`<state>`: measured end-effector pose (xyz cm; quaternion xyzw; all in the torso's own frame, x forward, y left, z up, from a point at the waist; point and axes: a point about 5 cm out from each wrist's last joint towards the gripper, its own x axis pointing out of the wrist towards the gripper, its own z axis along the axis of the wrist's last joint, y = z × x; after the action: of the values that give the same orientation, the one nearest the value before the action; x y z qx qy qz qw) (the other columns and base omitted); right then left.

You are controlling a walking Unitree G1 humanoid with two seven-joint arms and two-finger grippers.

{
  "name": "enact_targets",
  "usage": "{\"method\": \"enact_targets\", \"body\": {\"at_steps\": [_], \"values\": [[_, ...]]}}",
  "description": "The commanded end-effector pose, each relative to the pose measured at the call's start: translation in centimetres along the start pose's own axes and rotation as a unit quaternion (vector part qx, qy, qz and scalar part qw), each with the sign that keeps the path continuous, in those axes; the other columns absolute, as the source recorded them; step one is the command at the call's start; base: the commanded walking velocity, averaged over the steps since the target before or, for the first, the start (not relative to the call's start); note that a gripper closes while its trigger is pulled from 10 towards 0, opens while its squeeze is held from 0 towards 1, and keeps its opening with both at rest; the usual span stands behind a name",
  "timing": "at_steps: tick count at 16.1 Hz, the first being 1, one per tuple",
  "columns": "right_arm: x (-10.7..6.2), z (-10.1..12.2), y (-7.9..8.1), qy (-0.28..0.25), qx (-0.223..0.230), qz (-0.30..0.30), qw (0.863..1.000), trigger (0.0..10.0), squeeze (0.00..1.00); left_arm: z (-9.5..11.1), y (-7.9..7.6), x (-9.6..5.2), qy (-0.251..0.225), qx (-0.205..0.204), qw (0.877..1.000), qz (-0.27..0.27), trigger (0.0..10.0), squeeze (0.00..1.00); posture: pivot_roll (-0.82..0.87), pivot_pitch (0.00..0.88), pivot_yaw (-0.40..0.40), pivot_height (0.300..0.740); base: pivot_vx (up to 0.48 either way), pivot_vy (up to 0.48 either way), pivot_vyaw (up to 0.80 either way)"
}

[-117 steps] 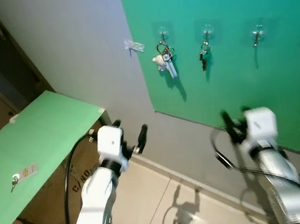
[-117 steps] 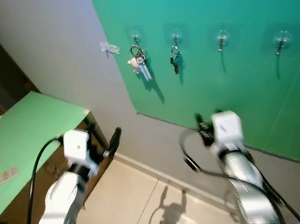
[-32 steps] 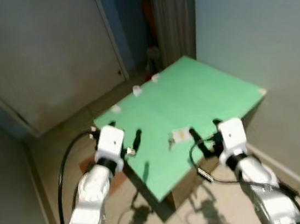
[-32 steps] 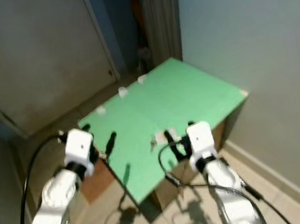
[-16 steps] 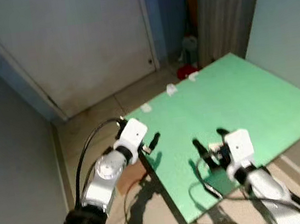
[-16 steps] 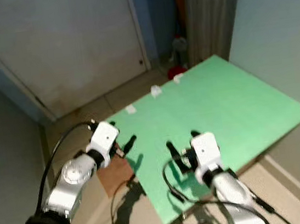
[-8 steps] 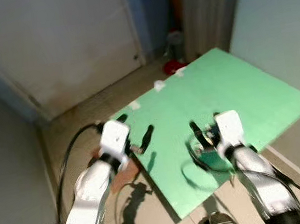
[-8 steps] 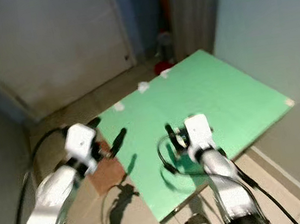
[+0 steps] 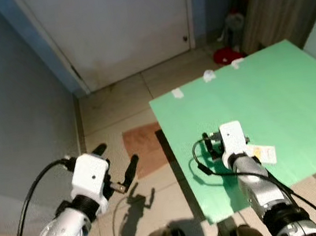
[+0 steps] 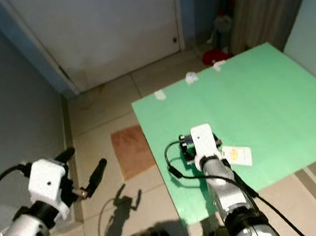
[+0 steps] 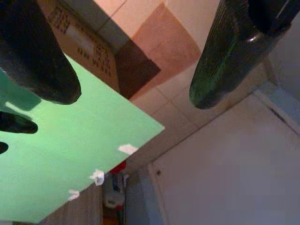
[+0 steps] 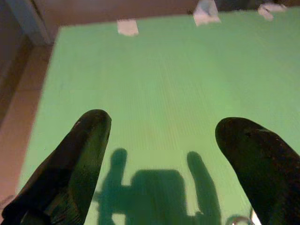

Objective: Hang keys on a hook

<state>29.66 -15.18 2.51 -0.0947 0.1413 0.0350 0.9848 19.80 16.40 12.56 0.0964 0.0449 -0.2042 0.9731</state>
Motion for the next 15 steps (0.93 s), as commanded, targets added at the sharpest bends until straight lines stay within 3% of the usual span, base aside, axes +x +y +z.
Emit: {"method": "enact_targets", "body": {"at_steps": [1, 6, 10, 12, 15], "values": [[0.1, 0.0, -0.2, -0.004, -0.001, -0.019, 1.000, 10.0, 0.00, 0.3, 0.3, -0.5, 0.005, 0.002, 1.000, 0.006, 10.0, 0.00, 0.17, 0.195, 0.184, 0.720, 0.000, 0.000, 0.00], [0.1, -1.4, -2.9, 0.036, 0.034, -0.129, 0.990, 10.0, 0.00, 0.5, -0.1, -0.7, 0.018, -0.002, 1.000, -0.005, 10.0, 0.00, 0.15, 0.205, 0.195, 0.720, 0.000, 0.000, 0.00], [-0.4, -2.8, -5.0, 0.069, 0.009, -0.164, 0.984, 10.0, 0.00, 0.4, -0.3, -0.7, 0.024, -0.005, 1.000, -0.008, 10.0, 0.00, 0.15, 0.217, 0.193, 0.720, 0.000, 0.000, 0.00], [-0.5, -3.3, -4.8, 0.078, 0.025, -0.146, 0.986, 10.0, 0.00, 0.4, -0.4, -0.9, 0.027, -0.006, 1.000, -0.007, 10.0, 0.00, 0.15, 0.221, 0.193, 0.720, 0.000, 0.000, 0.00], [-0.6, -3.5, -3.1, 0.073, 0.050, -0.102, 0.991, 10.0, 0.00, 0.4, -0.5, -0.8, 0.028, -0.009, 1.000, -0.008, 10.0, 0.00, 0.14, 0.227, 0.189, 0.720, 0.000, 0.000, 0.00]]}}
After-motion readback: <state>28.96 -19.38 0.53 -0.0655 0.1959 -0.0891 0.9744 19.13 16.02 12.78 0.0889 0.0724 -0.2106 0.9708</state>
